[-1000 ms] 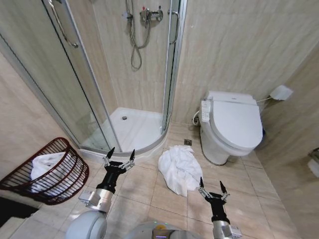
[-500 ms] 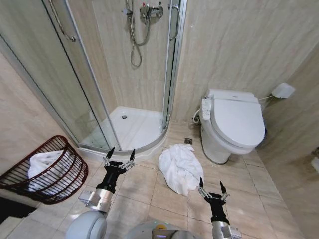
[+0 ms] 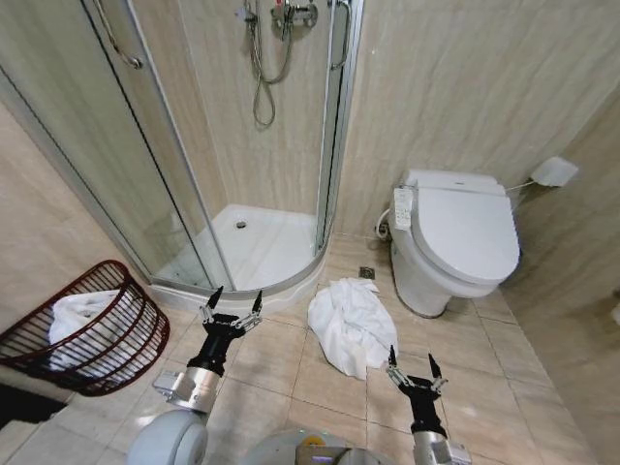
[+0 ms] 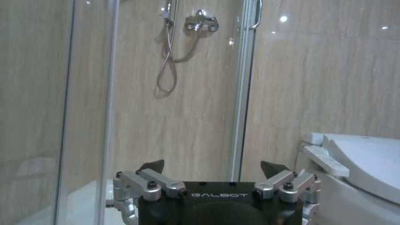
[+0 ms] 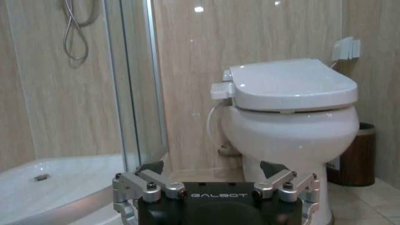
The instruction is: Discard the used towel into the hamper.
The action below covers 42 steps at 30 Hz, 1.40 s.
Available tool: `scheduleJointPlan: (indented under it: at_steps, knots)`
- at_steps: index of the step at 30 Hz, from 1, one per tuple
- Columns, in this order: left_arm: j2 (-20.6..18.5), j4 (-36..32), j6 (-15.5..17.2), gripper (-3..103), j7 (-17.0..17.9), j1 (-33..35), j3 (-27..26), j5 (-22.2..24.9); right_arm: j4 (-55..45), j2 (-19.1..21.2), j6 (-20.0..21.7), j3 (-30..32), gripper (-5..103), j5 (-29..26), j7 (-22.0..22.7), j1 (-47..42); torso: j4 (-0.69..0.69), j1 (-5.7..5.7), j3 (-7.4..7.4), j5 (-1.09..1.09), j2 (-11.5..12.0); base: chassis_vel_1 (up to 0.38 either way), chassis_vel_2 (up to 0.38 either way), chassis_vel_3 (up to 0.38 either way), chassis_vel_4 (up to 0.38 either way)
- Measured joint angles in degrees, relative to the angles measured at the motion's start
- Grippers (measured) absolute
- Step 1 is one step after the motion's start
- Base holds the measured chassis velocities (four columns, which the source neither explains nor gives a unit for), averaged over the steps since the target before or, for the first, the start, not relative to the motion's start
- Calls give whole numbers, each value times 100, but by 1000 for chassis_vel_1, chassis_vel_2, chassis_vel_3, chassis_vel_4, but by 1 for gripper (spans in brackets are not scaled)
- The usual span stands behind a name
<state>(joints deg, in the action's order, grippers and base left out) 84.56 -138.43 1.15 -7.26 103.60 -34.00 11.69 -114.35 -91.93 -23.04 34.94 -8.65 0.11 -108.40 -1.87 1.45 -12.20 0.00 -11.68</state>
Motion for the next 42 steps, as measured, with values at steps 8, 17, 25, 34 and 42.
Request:
scheduleJointPlan:
  at_steps: [8, 17, 25, 34, 42]
  knots:
    - [0, 0, 0, 100, 0, 0, 0, 0, 20, 4, -43, 18, 100, -72, -76, 15, 0, 3, -6, 0, -12, -15, 24, 18, -13]
    - [0, 0, 0, 100, 0, 1, 0, 0, 62, 3, -27, 41, 100, -32, -15, 17, 0, 12, -20, 0, -30, -164, 143, 145, -141]
    - [0, 0, 0, 100, 0, 0, 0, 0, 258, 227, 209, 271, 100, -463, -495, 86, 1, 18, -30, 1, -42, -124, 131, 114, -122]
    - [0, 0, 0, 100, 0, 0, 0, 0, 1026, 986, 1525, 1012, 100, -2136, -1387, 604, 0, 17, -34, 1, -54, 7, 8, -8, -7]
    - [0, 0, 0, 100, 0, 0, 0, 0, 2186, 1612, 1666, 959, 100, -2219, -1676, 1274, 0, 20, -40, 1, -58, 0, 0, 0, 0]
